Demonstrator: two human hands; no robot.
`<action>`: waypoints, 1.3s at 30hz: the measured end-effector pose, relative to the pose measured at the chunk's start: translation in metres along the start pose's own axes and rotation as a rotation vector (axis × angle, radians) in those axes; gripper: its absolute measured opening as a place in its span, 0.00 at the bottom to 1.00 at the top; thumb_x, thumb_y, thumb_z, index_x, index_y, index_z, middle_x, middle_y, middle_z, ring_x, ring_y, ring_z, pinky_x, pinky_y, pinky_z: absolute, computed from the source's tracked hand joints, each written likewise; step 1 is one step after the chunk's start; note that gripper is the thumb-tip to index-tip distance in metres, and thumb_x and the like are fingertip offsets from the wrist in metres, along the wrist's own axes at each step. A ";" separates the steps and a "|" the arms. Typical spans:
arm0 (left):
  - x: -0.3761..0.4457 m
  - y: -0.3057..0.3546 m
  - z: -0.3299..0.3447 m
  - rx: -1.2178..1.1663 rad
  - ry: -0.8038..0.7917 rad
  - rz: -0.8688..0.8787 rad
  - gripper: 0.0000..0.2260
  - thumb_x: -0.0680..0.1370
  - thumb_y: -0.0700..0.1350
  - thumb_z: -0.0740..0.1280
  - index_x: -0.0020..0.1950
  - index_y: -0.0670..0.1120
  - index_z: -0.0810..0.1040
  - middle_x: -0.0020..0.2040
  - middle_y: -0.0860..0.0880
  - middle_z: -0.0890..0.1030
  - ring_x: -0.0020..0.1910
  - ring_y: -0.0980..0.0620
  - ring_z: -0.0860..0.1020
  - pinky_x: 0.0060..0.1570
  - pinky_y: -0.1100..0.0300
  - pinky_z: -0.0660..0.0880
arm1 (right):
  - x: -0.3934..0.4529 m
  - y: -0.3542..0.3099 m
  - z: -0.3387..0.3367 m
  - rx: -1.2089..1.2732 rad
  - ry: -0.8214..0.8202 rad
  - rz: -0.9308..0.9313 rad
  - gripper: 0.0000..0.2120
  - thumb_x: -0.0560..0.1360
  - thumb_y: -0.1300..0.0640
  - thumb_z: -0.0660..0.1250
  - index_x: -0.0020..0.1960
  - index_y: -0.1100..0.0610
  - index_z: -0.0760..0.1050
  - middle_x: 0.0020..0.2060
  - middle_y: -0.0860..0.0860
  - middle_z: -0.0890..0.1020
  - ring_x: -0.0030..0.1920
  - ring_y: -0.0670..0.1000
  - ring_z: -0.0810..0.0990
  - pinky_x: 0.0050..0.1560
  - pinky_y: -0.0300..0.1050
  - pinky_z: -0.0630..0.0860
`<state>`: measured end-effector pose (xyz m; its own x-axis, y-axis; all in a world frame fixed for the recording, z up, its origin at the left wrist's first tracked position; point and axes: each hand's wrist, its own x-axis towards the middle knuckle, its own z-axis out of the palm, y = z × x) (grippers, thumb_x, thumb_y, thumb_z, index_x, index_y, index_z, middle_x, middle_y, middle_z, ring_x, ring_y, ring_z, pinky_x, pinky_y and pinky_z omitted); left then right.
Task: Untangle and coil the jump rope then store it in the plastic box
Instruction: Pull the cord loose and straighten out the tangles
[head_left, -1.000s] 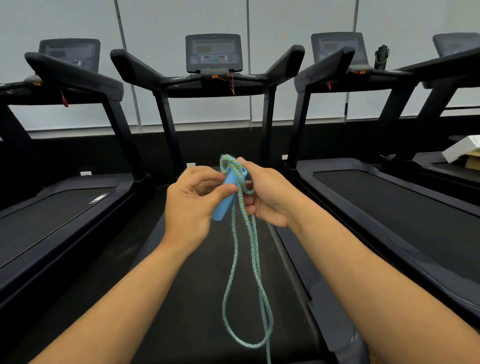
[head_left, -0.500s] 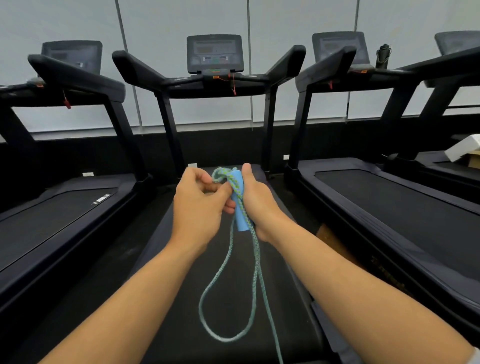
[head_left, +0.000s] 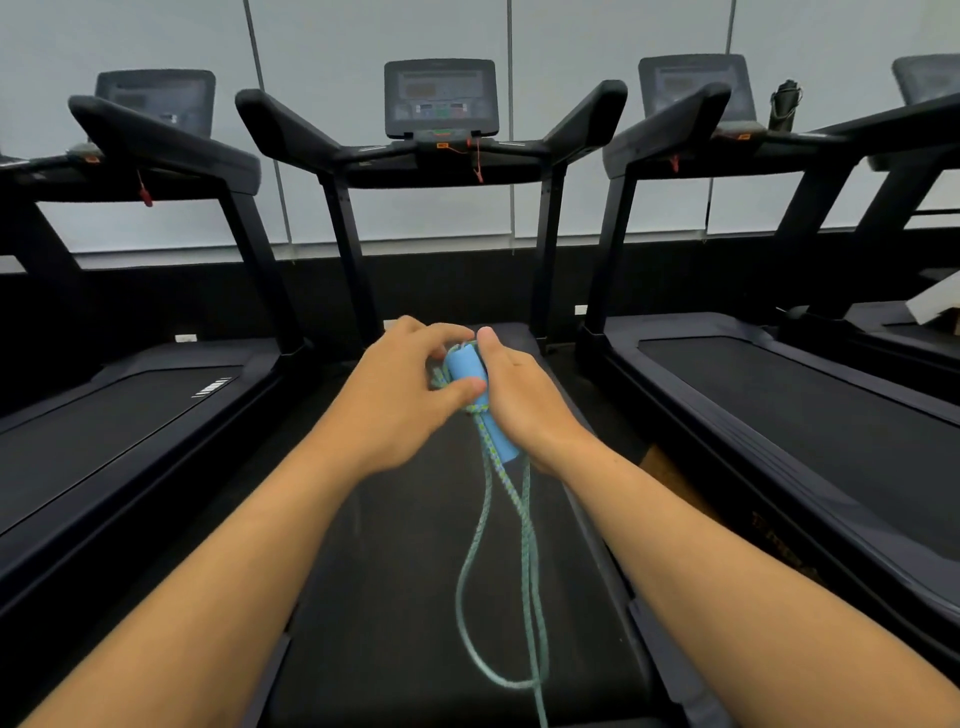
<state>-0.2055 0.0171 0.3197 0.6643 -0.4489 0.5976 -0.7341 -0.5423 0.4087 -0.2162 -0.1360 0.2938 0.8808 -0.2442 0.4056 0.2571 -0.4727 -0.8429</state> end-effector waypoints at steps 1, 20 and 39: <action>0.000 -0.001 -0.001 0.008 -0.025 0.014 0.24 0.77 0.53 0.74 0.72 0.58 0.74 0.56 0.54 0.73 0.43 0.61 0.73 0.45 0.69 0.67 | 0.000 0.001 0.000 -0.001 -0.003 0.000 0.30 0.87 0.42 0.47 0.56 0.61 0.81 0.48 0.60 0.86 0.49 0.58 0.84 0.53 0.57 0.78; 0.005 -0.038 -0.023 0.182 -0.244 0.343 0.18 0.71 0.49 0.79 0.56 0.51 0.77 0.50 0.61 0.73 0.48 0.69 0.72 0.44 0.71 0.67 | 0.004 0.015 0.006 -0.001 -0.145 -0.087 0.24 0.86 0.40 0.52 0.36 0.52 0.66 0.33 0.49 0.71 0.35 0.50 0.68 0.43 0.52 0.66; 0.015 -0.100 0.008 -0.373 0.260 -0.105 0.08 0.77 0.42 0.76 0.52 0.45 0.79 0.48 0.47 0.84 0.42 0.61 0.82 0.47 0.64 0.79 | 0.035 0.086 -0.009 0.364 -0.278 0.187 0.15 0.87 0.50 0.59 0.47 0.56 0.76 0.36 0.51 0.77 0.26 0.45 0.60 0.26 0.38 0.57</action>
<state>-0.1205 0.0593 0.2825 0.7151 -0.1864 0.6737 -0.6971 -0.2618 0.6675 -0.1669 -0.1931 0.2385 0.9852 -0.0382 0.1673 0.1626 -0.1041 -0.9812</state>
